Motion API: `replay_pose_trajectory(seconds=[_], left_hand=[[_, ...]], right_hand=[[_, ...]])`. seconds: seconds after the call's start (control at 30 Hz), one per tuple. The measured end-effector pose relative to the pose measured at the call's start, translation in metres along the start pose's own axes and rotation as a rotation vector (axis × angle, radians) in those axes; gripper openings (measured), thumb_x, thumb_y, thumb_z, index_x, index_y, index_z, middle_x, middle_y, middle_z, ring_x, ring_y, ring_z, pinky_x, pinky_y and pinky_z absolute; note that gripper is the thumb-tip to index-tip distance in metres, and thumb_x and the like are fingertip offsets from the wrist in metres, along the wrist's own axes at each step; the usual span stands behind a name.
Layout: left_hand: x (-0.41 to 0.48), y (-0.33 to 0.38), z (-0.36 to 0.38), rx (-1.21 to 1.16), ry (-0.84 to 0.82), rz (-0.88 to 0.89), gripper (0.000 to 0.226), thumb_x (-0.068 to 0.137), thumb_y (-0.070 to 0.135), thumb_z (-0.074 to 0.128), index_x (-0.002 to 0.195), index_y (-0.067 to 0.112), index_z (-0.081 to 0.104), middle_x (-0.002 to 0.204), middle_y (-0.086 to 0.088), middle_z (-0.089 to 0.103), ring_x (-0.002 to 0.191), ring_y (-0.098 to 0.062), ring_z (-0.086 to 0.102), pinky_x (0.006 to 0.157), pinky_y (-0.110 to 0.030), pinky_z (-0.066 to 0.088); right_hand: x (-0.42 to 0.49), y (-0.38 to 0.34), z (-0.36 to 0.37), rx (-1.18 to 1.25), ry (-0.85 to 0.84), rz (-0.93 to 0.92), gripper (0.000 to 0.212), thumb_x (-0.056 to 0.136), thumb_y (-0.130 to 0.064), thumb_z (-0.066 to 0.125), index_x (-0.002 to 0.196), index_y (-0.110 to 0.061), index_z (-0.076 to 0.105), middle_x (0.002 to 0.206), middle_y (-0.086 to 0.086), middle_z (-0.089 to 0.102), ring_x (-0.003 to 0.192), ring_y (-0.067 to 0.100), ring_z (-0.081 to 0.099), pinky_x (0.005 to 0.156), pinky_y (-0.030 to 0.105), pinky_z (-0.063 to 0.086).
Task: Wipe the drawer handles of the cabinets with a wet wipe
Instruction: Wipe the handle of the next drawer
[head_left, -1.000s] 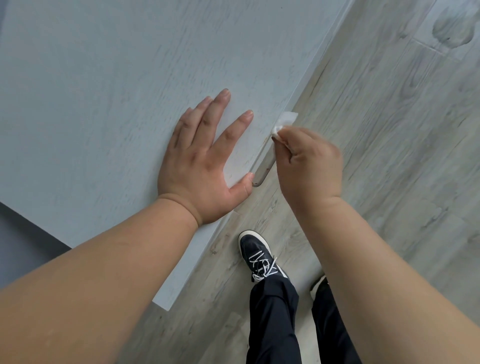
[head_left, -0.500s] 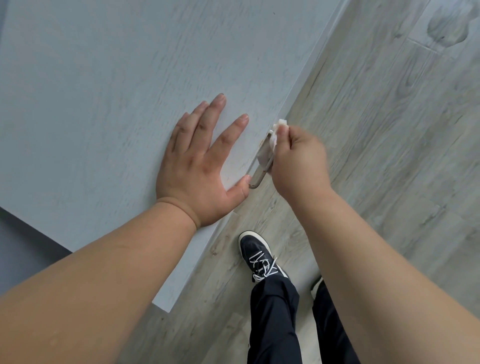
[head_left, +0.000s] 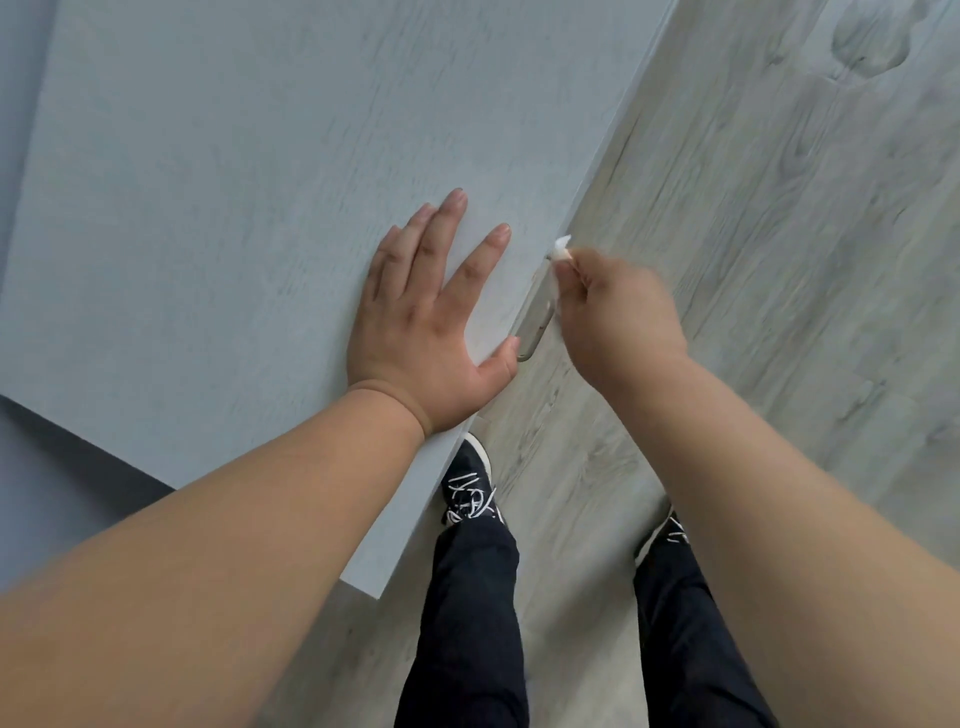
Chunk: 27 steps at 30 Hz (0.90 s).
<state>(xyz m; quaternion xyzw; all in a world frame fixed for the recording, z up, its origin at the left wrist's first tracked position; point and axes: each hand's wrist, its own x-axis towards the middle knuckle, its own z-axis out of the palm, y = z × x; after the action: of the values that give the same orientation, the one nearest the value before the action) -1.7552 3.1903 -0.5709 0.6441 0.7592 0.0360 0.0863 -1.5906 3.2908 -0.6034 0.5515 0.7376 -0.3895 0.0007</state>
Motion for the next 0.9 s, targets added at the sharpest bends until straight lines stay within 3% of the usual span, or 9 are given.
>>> replay_pose_trajectory(seconds=[0.1, 0.17, 0.37, 0.47, 0.6, 0.67, 0.73, 0.83, 0.9], left_hand=[[0.0, -0.002, 0.001, 0.006, -0.012, 0.022, 0.091, 0.076, 0.057, 0.062, 0.159, 0.026, 0.041, 0.169, -0.014, 0.026, 0.154, -0.036, 0.025, 0.125, -0.054, 0.022], [0.0, -0.003, 0.001, 0.008, -0.016, 0.036, 0.093, 0.074, 0.056, 0.062, 0.159, 0.026, 0.04, 0.169, -0.015, 0.025, 0.154, -0.037, 0.025, 0.125, -0.053, 0.021], [0.0, -0.004, 0.002, 0.011, -0.015, 0.045, 0.092, 0.076, 0.055, 0.058, 0.161, 0.026, 0.038, 0.17, -0.015, 0.022, 0.155, -0.037, 0.023, 0.125, -0.054, 0.02], [-0.001, -0.004, 0.003, -0.006, 0.009, 0.052, 0.089, 0.079, 0.056, 0.057, 0.16, 0.025, 0.039, 0.17, -0.016, 0.023, 0.155, -0.037, 0.023, 0.125, -0.055, 0.02], [-0.002, -0.005, 0.004, 0.005, 0.017, 0.057, 0.09, 0.078, 0.055, 0.057, 0.16, 0.025, 0.039, 0.17, -0.015, 0.023, 0.155, -0.037, 0.022, 0.127, -0.053, 0.017], [-0.002, -0.005, 0.004, 0.011, 0.011, 0.051, 0.09, 0.078, 0.055, 0.058, 0.16, 0.026, 0.038, 0.17, -0.014, 0.022, 0.156, -0.036, 0.02, 0.127, -0.052, 0.016], [-0.002, -0.004, 0.005, 0.009, 0.013, 0.051, 0.09, 0.078, 0.056, 0.058, 0.16, 0.026, 0.037, 0.171, -0.013, 0.021, 0.156, -0.035, 0.02, 0.127, -0.051, 0.015], [-0.002, -0.004, 0.005, 0.004, 0.026, 0.054, 0.089, 0.079, 0.057, 0.056, 0.16, 0.026, 0.038, 0.17, -0.014, 0.022, 0.156, -0.035, 0.021, 0.127, -0.052, 0.017], [-0.002, -0.004, 0.004, 0.003, 0.035, 0.057, 0.087, 0.081, 0.058, 0.055, 0.16, 0.025, 0.039, 0.17, -0.015, 0.024, 0.156, -0.036, 0.022, 0.126, -0.053, 0.019]], right_hand=[[-0.023, -0.006, 0.018, 0.062, -0.039, 0.155, 0.047, 0.111, -0.039, 0.034, 0.068, -0.021, 0.039, 0.06, -0.003, 0.046, 0.055, 0.01, 0.042, 0.049, 0.027, 0.024], [-0.034, -0.01, 0.03, 0.111, -0.014, 0.202, 0.043, 0.111, -0.035, 0.038, 0.07, -0.021, 0.041, 0.06, -0.005, 0.047, 0.055, 0.007, 0.043, 0.048, 0.023, 0.024], [-0.02, -0.016, 0.035, 0.317, 0.178, 0.252, 0.043, 0.108, -0.03, 0.046, 0.066, -0.022, 0.044, 0.059, -0.004, 0.05, 0.054, 0.014, 0.045, 0.052, 0.033, 0.033], [-0.033, -0.017, 0.052, 0.363, 0.185, 0.302, 0.045, 0.108, -0.036, 0.044, 0.071, -0.012, 0.055, 0.065, 0.004, 0.063, 0.062, 0.025, 0.059, 0.059, 0.041, 0.049], [-0.026, -0.01, 0.047, 0.267, 0.133, 0.246, 0.05, 0.106, -0.043, 0.036, 0.073, -0.015, 0.06, 0.07, 0.002, 0.068, 0.07, 0.023, 0.063, 0.07, 0.042, 0.054], [-0.014, -0.008, 0.04, 0.35, 0.166, 0.223, 0.05, 0.104, -0.043, 0.034, 0.07, -0.017, 0.059, 0.066, 0.0, 0.068, 0.068, 0.013, 0.065, 0.074, 0.037, 0.055], [-0.015, -0.01, 0.041, 0.499, 0.219, 0.239, 0.045, 0.107, -0.032, 0.042, 0.066, -0.018, 0.05, 0.059, -0.009, 0.058, 0.057, 0.0, 0.056, 0.066, 0.029, 0.049], [-0.033, -0.013, 0.05, 0.559, 0.212, 0.284, 0.042, 0.108, -0.027, 0.048, 0.069, -0.012, 0.051, 0.058, -0.007, 0.047, 0.054, 0.009, 0.043, 0.057, 0.033, 0.036], [-0.043, -0.011, 0.051, 0.657, 0.153, 0.316, 0.043, 0.107, -0.03, 0.05, 0.071, -0.009, 0.06, 0.061, 0.0, 0.057, 0.057, 0.011, 0.05, 0.059, 0.033, 0.042]])
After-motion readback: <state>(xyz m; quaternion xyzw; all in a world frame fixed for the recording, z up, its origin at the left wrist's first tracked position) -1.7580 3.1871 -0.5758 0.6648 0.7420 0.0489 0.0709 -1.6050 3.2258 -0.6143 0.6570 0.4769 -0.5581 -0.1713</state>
